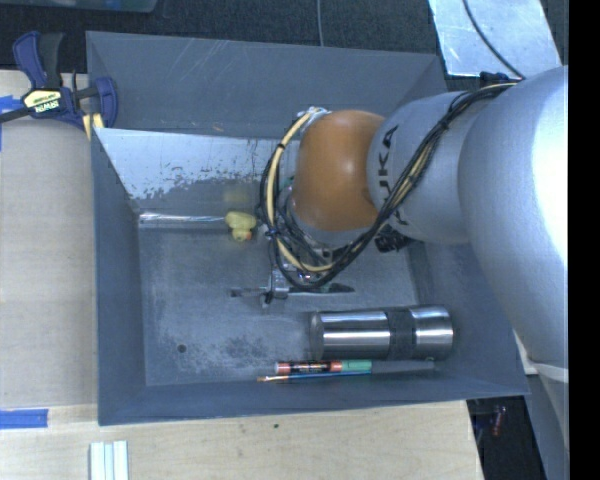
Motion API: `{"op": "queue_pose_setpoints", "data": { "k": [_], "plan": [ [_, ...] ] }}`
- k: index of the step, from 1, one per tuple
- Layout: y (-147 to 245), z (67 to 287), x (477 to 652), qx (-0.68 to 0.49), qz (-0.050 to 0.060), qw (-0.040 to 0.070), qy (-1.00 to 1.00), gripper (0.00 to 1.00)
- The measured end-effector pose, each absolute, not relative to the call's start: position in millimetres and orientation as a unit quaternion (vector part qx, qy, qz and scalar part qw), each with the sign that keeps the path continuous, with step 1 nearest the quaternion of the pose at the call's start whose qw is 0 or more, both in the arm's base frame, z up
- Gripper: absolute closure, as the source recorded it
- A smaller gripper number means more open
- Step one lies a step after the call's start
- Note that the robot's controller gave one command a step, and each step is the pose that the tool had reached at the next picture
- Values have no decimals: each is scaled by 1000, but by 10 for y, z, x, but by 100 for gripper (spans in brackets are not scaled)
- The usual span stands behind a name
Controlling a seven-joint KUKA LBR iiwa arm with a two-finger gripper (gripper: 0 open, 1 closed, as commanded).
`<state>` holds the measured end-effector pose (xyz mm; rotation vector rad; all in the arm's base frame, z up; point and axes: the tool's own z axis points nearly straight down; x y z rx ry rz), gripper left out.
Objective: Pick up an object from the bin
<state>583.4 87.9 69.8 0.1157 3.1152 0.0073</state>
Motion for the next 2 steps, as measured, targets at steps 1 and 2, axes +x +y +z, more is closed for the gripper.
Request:
{"op": "queue_pose_setpoints", "data": {
  "k": [1, 2],
  "plan": [
    [985, 722, 5844, 111, 1, 8, 994, 100],
    [985, 722, 5844, 111, 1, 8, 994, 100]
  ]
}}
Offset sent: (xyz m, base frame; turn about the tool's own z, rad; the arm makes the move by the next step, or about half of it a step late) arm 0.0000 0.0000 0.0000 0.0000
